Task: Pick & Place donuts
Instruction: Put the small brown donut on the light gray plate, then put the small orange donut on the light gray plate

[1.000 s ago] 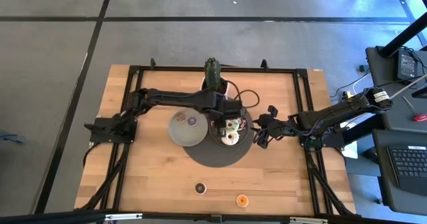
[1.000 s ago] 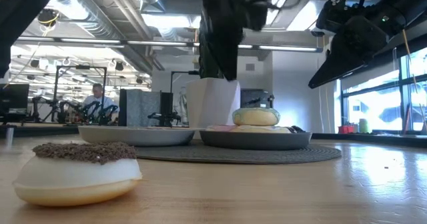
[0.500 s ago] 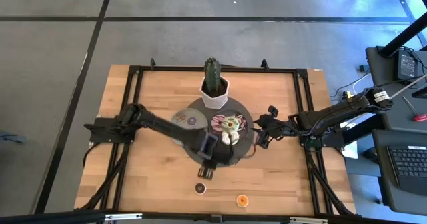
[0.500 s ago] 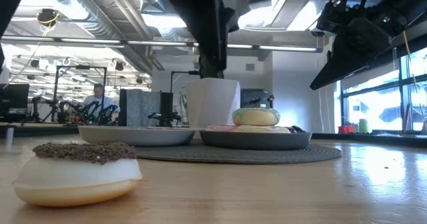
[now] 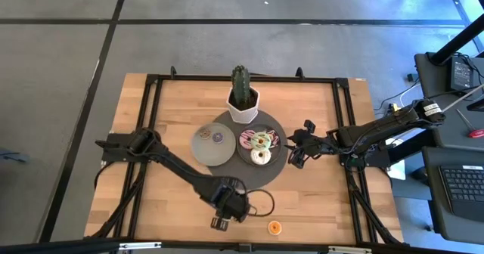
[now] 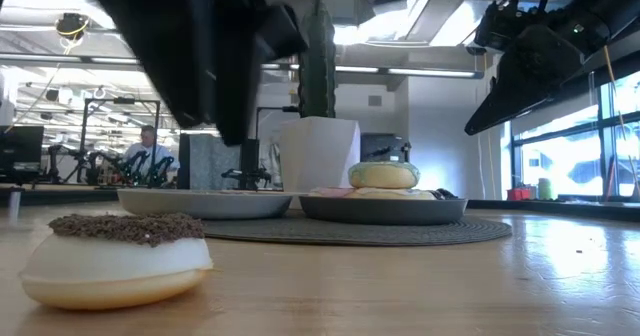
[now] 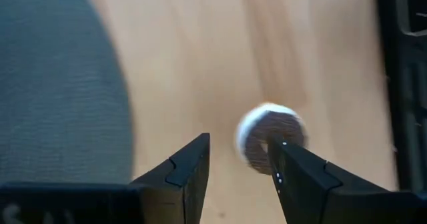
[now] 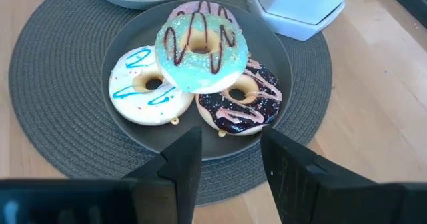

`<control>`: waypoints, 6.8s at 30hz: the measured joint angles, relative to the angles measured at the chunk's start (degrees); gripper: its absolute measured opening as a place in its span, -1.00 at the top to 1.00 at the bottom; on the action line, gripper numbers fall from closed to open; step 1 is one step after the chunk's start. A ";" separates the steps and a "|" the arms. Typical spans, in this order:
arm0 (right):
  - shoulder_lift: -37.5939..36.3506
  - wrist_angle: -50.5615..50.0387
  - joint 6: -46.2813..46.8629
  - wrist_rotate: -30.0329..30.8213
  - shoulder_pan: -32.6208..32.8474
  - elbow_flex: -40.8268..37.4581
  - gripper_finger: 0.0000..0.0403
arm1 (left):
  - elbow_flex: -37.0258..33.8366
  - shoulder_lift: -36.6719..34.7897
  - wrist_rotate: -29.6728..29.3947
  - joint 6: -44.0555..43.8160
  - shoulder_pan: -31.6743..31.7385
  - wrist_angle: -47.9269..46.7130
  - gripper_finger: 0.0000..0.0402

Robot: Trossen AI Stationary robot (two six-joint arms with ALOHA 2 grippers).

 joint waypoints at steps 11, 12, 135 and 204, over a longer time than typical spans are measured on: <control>0.00 0.09 1.64 -1.55 0.00 0.00 0.23 | 0.00 0.92 -6.73 -1.56 -4.41 2.53 0.29; 0.00 0.09 1.64 -1.57 0.00 0.00 0.23 | -0.17 0.92 -7.17 -2.66 -4.30 2.91 0.29; 0.00 0.44 1.07 -0.96 0.04 -0.07 0.23 | -41.58 -24.45 -5.90 -5.59 30.80 4.68 0.36; 42.07 9.73 -1.41 -21.79 27.40 31.01 0.23 | -32.68 -25.94 -5.89 -1.54 12.13 29.39 0.32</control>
